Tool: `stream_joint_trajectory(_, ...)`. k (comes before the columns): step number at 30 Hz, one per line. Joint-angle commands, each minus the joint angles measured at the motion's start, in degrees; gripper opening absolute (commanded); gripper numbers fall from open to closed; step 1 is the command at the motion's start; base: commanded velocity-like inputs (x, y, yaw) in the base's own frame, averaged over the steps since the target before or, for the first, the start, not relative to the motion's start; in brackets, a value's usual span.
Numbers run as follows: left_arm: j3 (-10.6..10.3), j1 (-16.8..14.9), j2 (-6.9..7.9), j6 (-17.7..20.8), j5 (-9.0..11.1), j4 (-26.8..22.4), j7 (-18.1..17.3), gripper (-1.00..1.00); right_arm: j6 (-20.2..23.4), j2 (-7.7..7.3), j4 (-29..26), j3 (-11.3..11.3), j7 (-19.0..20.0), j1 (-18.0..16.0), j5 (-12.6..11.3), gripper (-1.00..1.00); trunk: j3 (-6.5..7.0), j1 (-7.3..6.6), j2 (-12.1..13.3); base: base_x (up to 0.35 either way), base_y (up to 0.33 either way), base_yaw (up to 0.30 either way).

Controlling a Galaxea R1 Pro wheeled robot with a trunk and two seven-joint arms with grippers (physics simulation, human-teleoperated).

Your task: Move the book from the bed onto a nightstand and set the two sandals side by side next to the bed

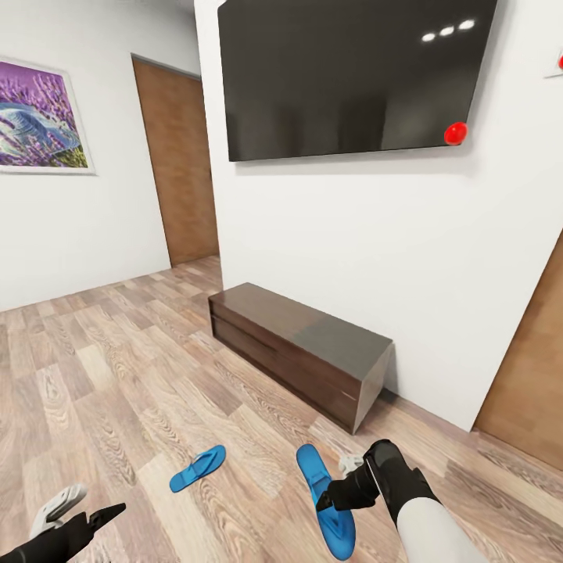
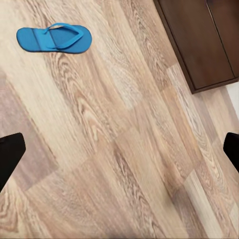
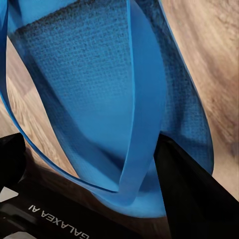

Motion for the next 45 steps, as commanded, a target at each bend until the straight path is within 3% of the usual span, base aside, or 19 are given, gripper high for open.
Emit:
stream_joint_trajectory(1,0.04,-0.01,0.01,0.31,0.06,-0.05,-0.13,1.0,0.23,0.08,-0.1,-0.47,0.5,-0.04,0.48,-1.0,-0.05,-0.01,-0.02,0.0,-0.111,0.179)
stream_joint_trajectory(17,0.04,-0.01,-0.11,0.22,-0.01,0.31,-0.05,1.0,0.23,0.08,-0.1,-0.48,0.54,-0.04,0.48,-1.0,-0.05,-0.01,-0.02,0.019,-0.121,0.179)
stream_joint_trajectory(45,0.7,-0.01,-0.08,0.21,0.06,0.39,0.05,1.0,0.23,0.08,-0.1,-0.49,0.54,-0.05,0.48,-1.0,-0.05,-0.01,-0.02,0.121,-0.138,0.179)
